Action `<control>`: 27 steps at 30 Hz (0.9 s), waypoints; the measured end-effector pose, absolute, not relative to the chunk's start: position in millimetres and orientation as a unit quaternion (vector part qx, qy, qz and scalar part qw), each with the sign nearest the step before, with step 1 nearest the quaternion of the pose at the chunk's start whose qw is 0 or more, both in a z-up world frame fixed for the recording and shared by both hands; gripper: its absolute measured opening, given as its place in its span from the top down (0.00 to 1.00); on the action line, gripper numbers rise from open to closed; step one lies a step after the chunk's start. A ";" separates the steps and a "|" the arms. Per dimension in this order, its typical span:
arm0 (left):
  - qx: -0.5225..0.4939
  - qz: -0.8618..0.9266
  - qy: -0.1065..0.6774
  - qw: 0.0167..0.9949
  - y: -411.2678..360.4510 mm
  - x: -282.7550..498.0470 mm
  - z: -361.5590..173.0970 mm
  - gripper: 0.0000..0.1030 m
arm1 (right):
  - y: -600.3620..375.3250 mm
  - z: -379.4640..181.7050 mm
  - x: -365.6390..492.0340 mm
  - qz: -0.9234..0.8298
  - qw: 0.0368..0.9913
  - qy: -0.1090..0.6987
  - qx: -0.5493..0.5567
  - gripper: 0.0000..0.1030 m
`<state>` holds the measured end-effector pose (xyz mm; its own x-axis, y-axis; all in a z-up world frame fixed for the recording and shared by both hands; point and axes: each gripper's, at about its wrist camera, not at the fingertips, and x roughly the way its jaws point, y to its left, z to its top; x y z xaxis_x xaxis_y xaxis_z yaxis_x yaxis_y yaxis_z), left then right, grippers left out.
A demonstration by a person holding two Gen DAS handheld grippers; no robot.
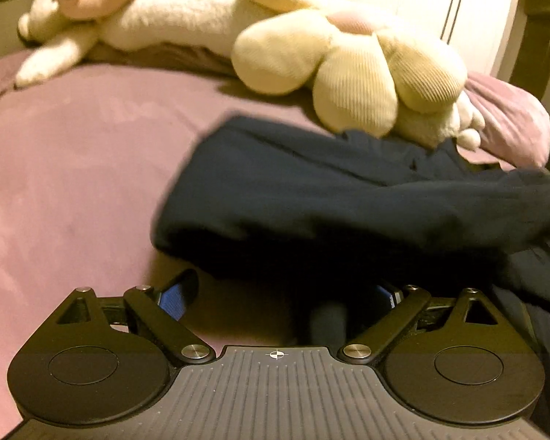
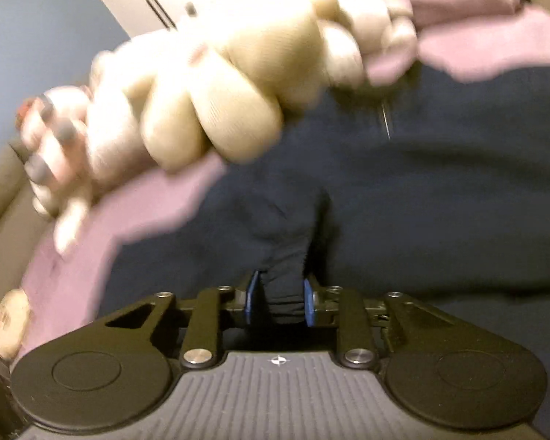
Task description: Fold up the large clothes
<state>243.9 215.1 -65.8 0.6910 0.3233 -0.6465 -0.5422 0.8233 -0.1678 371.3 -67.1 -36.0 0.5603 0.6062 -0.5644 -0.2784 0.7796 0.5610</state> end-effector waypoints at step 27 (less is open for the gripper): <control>-0.152 0.236 0.364 0.888 198.9 290.3 -75.9 0.19 | -234.5 -76.6 384.6 0.128 0.863 0.412 0.262 0.75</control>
<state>290.3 198.9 -75.9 0.6240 0.3076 -0.7183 -0.5293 0.8426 -0.0990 384.6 -234.5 -76.6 0.6280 0.4363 -0.6445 -0.0049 0.8303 0.5573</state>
